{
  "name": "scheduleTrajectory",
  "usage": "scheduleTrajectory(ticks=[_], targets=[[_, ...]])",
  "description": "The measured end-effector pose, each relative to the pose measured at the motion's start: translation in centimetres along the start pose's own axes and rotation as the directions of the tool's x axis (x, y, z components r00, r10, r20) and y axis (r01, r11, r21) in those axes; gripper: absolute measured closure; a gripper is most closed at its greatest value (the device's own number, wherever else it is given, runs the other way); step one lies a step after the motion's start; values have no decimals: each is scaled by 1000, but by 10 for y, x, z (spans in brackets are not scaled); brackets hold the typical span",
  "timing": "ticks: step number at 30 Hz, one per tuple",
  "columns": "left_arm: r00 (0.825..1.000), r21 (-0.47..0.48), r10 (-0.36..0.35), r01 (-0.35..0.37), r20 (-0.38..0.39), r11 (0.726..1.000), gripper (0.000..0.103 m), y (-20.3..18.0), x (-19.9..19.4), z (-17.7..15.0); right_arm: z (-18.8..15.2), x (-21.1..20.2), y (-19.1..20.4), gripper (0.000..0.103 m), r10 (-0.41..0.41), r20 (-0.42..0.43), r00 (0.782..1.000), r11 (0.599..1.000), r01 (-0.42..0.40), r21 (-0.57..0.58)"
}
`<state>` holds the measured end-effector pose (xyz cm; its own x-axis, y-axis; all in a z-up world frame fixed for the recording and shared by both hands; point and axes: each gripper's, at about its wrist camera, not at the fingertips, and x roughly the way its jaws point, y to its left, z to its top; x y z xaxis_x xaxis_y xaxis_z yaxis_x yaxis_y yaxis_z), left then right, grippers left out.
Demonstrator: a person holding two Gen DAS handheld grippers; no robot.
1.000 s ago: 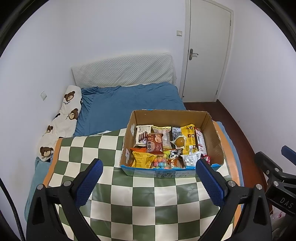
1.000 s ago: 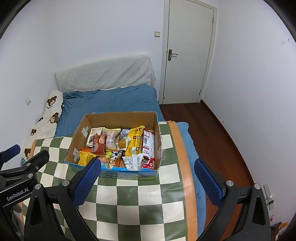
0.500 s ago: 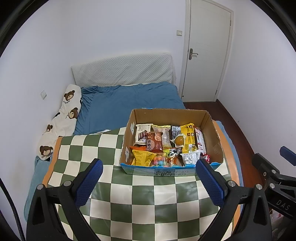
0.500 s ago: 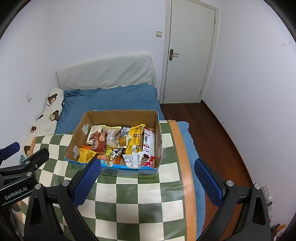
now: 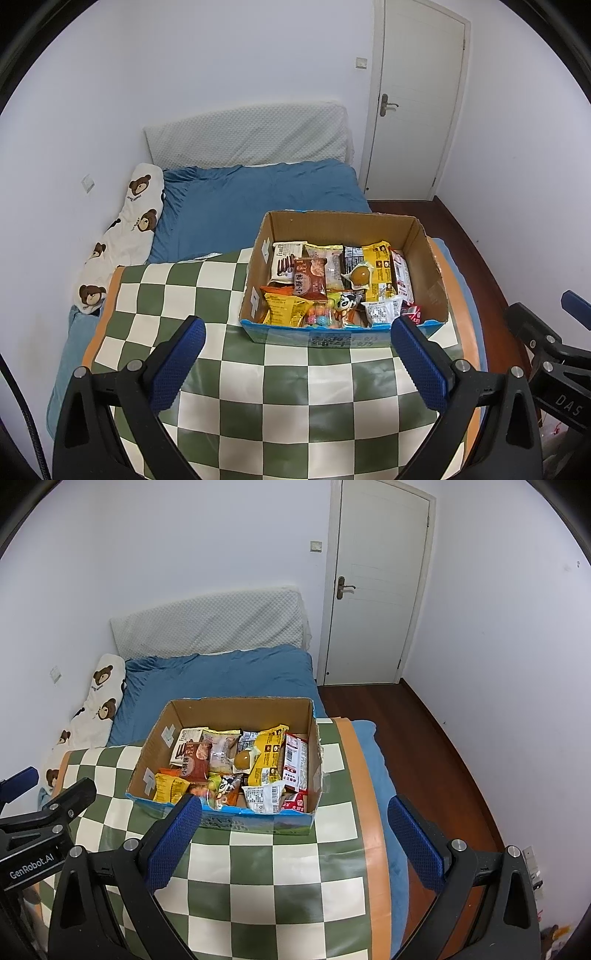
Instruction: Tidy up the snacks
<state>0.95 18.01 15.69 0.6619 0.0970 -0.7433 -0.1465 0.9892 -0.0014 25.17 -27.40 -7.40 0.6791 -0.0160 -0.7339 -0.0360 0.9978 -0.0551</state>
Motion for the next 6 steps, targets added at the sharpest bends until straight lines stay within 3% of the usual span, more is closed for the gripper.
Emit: scheduleTrajectory(ticks=[6], targets=[[1000, -4, 0, 0, 6, 1000, 0, 0, 0, 0, 1, 1, 2, 0, 3, -1, 1000, 1000, -3, -4]])
